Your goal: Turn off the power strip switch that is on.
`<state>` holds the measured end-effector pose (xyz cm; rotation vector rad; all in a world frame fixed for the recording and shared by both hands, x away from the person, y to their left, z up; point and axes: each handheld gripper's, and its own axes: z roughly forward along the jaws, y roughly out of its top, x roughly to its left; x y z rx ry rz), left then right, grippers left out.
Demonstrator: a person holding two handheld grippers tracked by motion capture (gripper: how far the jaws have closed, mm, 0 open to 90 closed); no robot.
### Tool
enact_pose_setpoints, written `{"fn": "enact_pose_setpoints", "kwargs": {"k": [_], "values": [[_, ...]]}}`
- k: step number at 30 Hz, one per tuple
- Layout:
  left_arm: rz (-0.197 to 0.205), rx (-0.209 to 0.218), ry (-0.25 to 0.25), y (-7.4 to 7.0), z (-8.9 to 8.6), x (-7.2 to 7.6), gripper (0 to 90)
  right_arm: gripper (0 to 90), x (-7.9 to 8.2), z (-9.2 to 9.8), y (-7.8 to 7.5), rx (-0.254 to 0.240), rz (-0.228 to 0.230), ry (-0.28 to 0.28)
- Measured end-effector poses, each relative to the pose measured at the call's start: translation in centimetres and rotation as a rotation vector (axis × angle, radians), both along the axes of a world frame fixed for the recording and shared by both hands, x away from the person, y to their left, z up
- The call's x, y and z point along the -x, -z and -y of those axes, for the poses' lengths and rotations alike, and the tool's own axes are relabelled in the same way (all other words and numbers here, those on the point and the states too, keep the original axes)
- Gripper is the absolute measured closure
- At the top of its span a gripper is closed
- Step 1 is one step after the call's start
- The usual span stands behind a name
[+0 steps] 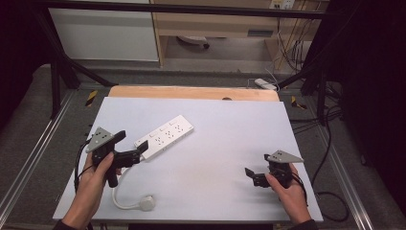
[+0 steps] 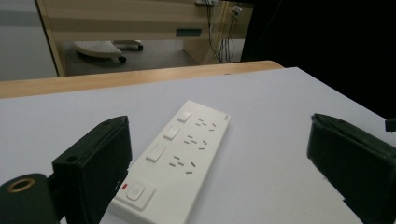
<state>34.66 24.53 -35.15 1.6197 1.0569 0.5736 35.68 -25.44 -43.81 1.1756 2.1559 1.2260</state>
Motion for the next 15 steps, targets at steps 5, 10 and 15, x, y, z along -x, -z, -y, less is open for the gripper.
{"fn": "enact_pose_setpoints", "kwargs": {"k": [5, 10, 15], "values": [[0.008, -0.002, -0.012, 1.0, -1.0, 0.7, 6.4, 3.6, 0.0, 0.0, 0.0, 0.001, -0.003, 0.003], [0.018, 0.005, -0.030, 2.3, -1.9, 1.5, 6.3, 3.6, 0.0, 0.0, 0.0, 0.004, -0.006, 0.003], [0.016, -0.007, -0.040, 3.9, -2.3, 2.2, 6.2, 3.6, -0.1, 0.0, 0.1, 0.005, -0.003, 0.003]]}}
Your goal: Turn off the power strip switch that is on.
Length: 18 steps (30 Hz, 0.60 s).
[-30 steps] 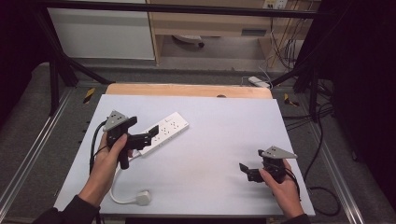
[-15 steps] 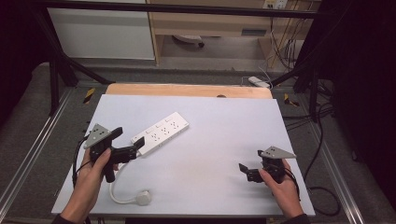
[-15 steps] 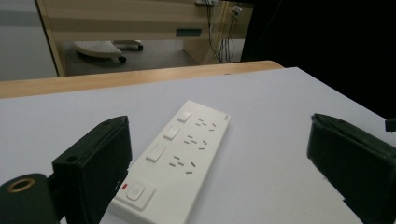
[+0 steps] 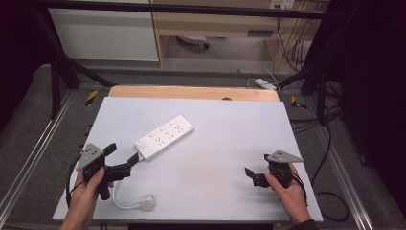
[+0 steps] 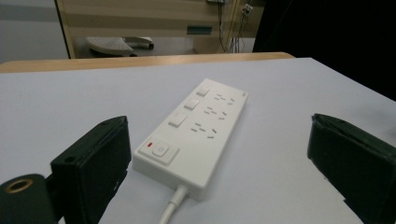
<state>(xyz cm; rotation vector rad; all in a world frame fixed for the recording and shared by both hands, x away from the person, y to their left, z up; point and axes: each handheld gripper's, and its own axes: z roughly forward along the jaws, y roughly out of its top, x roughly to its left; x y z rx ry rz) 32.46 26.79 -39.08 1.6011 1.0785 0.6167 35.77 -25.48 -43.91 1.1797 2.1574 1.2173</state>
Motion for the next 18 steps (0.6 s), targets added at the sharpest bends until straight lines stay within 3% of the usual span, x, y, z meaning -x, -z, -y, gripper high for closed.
{"fn": "enact_pose_setpoints", "kwargs": {"k": [8, 16, 18], "values": [[-0.062, 0.005, -0.003, 2.9, -0.4, 0.7, 6.1, 3.6, 0.0, 0.1, 0.1, 0.000, 0.001, 0.005], [-0.082, -0.009, -0.024, 3.9, -0.9, 1.1, 6.7, 3.4, -0.1, 0.1, 0.5, 0.026, -0.016, 0.026], [-0.079, 0.009, -0.034, 3.7, -0.9, 1.2, 6.8, 3.3, -0.4, 0.2, 0.9, 0.048, -0.034, 0.053]]}}
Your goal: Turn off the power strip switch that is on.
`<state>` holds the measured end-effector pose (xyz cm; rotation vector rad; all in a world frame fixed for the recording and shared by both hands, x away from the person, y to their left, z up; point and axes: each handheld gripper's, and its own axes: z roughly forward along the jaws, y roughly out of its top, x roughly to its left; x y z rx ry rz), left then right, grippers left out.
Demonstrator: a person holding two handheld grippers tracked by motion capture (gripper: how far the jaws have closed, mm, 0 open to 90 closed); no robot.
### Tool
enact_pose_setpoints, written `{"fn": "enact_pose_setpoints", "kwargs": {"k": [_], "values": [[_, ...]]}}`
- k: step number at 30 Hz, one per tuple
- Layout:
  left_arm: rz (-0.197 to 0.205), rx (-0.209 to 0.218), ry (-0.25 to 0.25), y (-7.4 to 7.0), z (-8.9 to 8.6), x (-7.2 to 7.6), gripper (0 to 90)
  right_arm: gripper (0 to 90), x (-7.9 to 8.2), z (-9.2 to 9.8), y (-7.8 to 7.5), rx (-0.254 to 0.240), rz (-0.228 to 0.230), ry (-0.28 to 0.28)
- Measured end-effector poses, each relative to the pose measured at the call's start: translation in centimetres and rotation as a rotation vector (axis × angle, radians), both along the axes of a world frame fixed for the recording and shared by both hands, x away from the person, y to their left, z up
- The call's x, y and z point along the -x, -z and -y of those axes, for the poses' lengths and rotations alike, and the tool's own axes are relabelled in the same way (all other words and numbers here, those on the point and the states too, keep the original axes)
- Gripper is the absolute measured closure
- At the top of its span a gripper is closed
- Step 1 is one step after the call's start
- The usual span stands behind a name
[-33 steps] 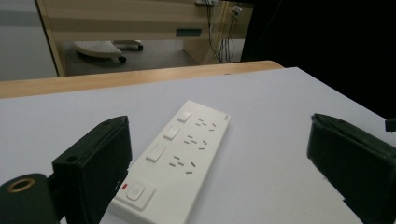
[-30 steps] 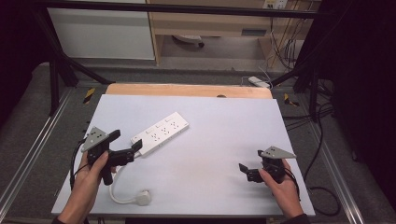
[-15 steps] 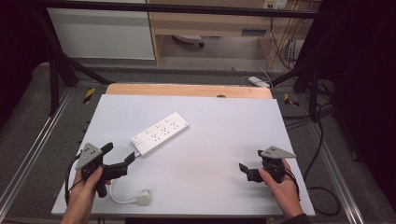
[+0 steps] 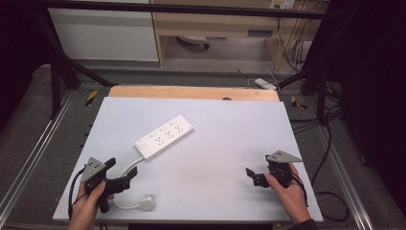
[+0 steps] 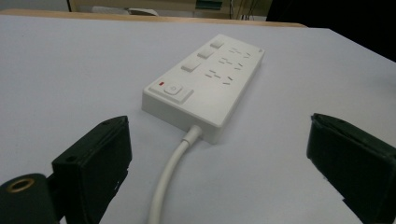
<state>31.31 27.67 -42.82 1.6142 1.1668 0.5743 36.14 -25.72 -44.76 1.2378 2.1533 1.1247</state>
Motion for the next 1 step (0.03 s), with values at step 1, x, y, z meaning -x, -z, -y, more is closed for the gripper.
{"fn": "enact_pose_setpoints", "kwargs": {"k": [1], "values": [[0.007, 0.002, -0.004, -0.10, -0.03, 0.00, 6.7, 3.3, -0.12, 0.03, 0.25, 0.011, -0.014, 0.018]]}}
